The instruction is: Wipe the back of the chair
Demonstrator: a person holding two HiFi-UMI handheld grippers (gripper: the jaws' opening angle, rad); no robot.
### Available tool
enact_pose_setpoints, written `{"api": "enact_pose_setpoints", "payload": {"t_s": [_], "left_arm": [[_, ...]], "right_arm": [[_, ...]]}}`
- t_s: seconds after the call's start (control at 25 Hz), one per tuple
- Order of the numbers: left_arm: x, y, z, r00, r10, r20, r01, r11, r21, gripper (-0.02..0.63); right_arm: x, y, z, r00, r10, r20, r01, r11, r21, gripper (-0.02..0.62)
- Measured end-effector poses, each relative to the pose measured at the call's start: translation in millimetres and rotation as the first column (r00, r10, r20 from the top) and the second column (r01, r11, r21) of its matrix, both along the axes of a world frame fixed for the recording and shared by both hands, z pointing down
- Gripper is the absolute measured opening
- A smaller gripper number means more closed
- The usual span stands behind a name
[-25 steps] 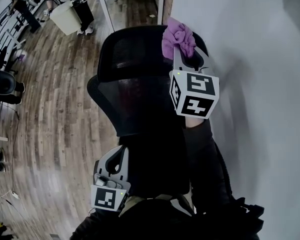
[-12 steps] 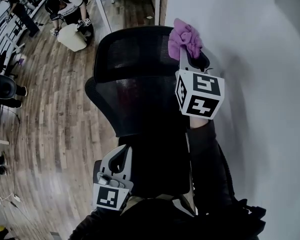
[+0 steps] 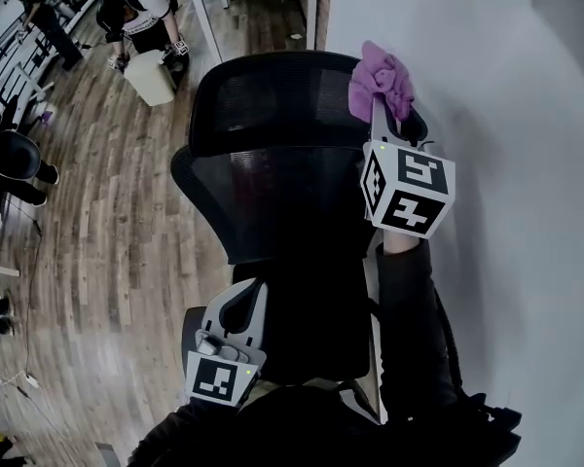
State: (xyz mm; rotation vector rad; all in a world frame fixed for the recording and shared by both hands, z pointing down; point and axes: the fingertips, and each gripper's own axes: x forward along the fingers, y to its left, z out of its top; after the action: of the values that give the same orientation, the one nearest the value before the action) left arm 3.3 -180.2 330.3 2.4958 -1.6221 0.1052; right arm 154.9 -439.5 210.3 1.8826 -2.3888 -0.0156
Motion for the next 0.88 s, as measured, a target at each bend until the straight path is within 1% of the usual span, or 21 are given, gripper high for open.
{"api": "enact_pose_setpoints", "payload": {"t_s": [0.2,0.52,0.64,0.76,0.88], "left_arm": [[1.8,3.1,0.8,1.0,0.012,0.0,-0.012,1.0,0.006,0.005],[-2.7,9.2,0.8,1.0,0.003,0.0,-0.003,1.0,0.001,0.005],[-3.2,9.2,-0.7,1.0,0.011,0.015,-0.011,1.0,0.003,0.005],[-5.2,12.5,4.2,1.0,0.005,-0.004,-0.005,1.0,-0.007,0.005],[-6.1,15.6,6.3,1.0,0.006,-0.007,-0.006,1.0,-0.005,0.005]], "right_arm": [[7.5,4.0,2.5,1.0,0.018,0.003,-0.018,1.0,-0.002,0.092],[3.8,8.4,2.1,1.0,0.02,-0.012,-0.02,1.0,0.003,0.092],[1.9,11.0,4.7,1.0,0.018,-0.017,-0.018,1.0,0.002,0.092],[-2.1,14.8,8.7,1.0,0.015,-0.02,-0.015,1.0,0.0,0.092],[-5.0,20.1,13.9,1.0,0.01,-0.023,-0.01,1.0,-0.004,0.091]]}}
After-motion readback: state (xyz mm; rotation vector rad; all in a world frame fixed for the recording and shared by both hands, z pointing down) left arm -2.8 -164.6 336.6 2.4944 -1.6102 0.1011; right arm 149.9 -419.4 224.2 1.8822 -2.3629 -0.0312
